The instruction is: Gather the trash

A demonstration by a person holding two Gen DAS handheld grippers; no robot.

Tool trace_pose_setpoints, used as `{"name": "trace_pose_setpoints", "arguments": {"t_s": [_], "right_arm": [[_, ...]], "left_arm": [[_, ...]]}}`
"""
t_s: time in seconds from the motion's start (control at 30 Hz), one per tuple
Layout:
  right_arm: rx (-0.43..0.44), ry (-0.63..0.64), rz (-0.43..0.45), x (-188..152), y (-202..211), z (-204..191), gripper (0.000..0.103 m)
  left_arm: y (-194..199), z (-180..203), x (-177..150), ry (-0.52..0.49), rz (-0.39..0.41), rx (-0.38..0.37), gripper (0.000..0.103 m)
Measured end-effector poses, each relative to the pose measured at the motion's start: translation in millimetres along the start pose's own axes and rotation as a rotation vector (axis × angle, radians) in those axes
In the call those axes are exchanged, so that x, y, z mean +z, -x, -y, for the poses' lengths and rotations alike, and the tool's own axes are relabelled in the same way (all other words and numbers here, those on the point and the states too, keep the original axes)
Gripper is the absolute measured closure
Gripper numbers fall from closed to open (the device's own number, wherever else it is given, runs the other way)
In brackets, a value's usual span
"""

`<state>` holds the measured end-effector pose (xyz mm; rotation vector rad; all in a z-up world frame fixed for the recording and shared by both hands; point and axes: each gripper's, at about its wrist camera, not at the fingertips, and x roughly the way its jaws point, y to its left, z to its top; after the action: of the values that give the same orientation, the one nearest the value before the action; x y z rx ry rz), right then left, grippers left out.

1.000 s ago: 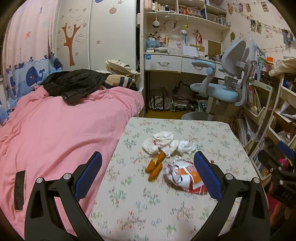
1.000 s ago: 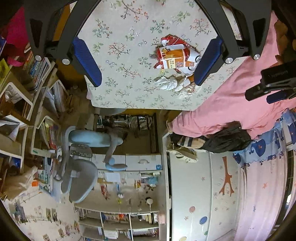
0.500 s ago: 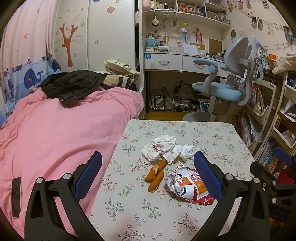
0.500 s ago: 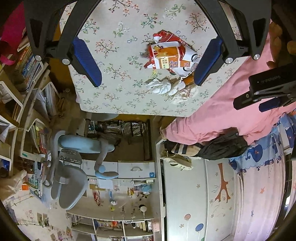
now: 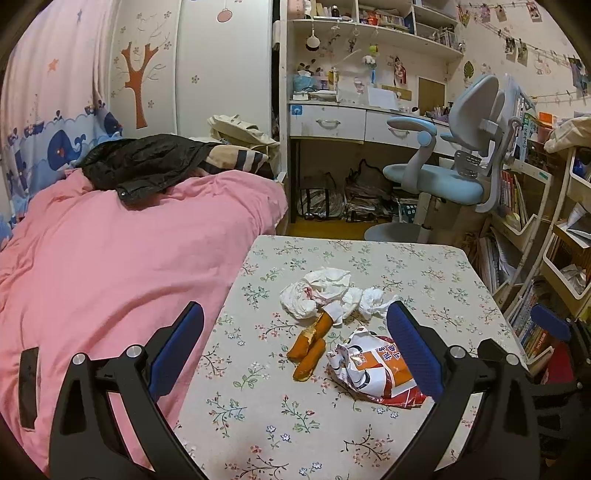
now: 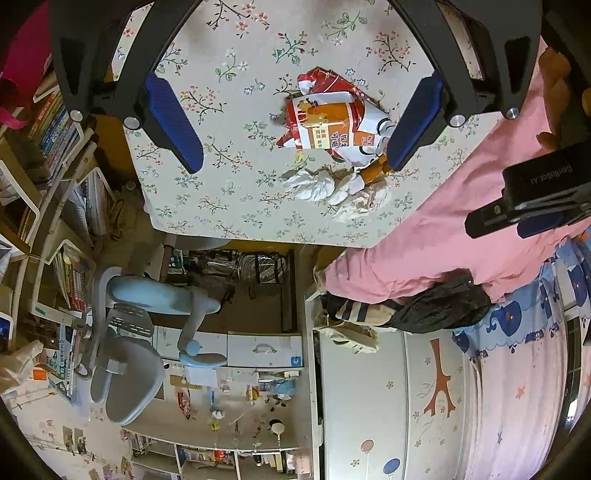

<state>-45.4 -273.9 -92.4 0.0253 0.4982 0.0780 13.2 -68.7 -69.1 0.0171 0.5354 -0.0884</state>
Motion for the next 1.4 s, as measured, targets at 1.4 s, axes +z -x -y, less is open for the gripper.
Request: {"name": "trace_pose_setpoints", "arguments": {"t_s": [1.4], "right_arm": [[0.163,-0.171,-0.333,-29,-112,21,0.017]], "left_arm": [[-40,-64,-2,0.112,-0.171,0.144,0.007]]}}
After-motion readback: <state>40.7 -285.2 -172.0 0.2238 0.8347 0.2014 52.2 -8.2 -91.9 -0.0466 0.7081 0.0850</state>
